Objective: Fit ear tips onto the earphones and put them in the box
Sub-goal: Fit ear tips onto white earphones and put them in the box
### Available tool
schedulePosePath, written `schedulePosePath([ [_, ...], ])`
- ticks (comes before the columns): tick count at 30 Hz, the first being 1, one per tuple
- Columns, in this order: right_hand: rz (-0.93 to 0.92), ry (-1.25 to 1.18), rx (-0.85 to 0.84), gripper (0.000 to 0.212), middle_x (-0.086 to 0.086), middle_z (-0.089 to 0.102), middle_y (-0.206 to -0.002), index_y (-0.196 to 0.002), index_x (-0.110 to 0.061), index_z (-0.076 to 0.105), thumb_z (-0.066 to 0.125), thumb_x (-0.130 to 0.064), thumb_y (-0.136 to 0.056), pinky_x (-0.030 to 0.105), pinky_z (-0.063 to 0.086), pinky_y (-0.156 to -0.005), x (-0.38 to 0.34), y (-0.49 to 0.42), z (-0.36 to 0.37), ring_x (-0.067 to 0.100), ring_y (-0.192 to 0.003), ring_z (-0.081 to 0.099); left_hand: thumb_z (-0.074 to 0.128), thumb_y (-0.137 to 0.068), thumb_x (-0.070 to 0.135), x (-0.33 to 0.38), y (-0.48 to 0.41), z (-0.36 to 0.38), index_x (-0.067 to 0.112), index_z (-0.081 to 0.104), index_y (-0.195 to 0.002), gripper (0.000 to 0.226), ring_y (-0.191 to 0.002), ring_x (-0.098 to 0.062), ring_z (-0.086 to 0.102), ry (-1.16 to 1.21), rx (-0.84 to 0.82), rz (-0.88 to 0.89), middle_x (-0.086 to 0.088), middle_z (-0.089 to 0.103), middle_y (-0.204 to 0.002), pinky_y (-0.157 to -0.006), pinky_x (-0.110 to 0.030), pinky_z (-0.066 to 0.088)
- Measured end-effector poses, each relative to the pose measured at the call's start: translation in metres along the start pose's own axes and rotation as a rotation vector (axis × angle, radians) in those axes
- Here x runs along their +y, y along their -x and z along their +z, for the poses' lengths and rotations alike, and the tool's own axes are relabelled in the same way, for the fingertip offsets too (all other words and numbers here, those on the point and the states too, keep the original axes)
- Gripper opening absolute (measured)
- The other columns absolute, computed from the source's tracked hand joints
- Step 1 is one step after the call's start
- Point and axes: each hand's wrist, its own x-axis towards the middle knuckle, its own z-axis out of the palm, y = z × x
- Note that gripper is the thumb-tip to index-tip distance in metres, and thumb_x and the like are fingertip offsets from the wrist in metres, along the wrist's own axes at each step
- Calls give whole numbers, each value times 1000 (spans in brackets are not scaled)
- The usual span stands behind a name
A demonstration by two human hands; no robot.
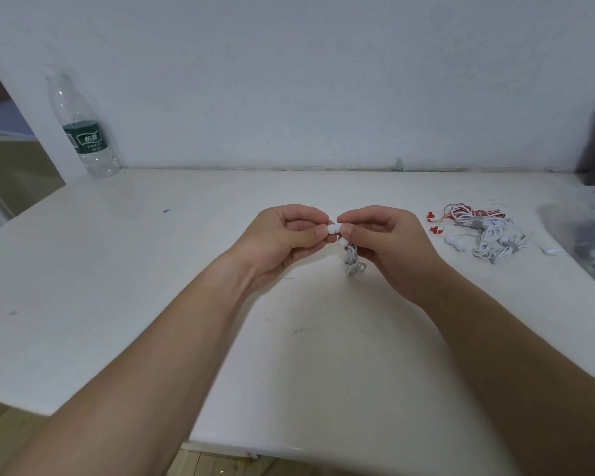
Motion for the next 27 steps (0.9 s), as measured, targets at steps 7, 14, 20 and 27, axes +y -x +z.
schedulePosePath([
  [7, 2, -9, 13, 10, 12, 73, -79, -95, -8, 75, 72, -3, -87, 31, 53, -79, 2, -1, 1, 21, -79, 67, 64, -86, -9, -2, -1, -1, 6, 69, -91, 16, -83, -21, 75, -9, 0, 1, -13, 76, -87, -72, -20, 58],
  [14, 31, -32, -15, 9, 13, 73, -81, -93, -10, 75, 73, -6, -86, 34, 51, -81, 0, 0, -1, 23, -82, 65, 63, -87, -10, -1, 0, 1, 4, 68, -92, 16, -80, -19, 75, 1, -12, -1, -11, 76, -84, -70, -19, 57],
  [20, -28, 54, 18, 8, 13, 73, -80, -92, -9, 75, 74, -5, -85, 36, 54, -81, 1, 0, 1, 23, -80, 68, 64, -86, -11, -5, -2, 2, 3, 67, -91, 15, -79, -20, 75, -16, 3, 16, -11, 75, -82, -70, -20, 58],
  [27, 62, -94, -39, 11, 13, 73, -82, -97, -8, 73, 68, -2, -90, 30, 52, -77, 0, 0, -3, 25, -86, 67, 64, -87, -9, -4, -2, 2, 4, 67, -92, 14, -81, -19, 75, -35, -24, 42, -11, 76, -83, -72, -20, 58],
])
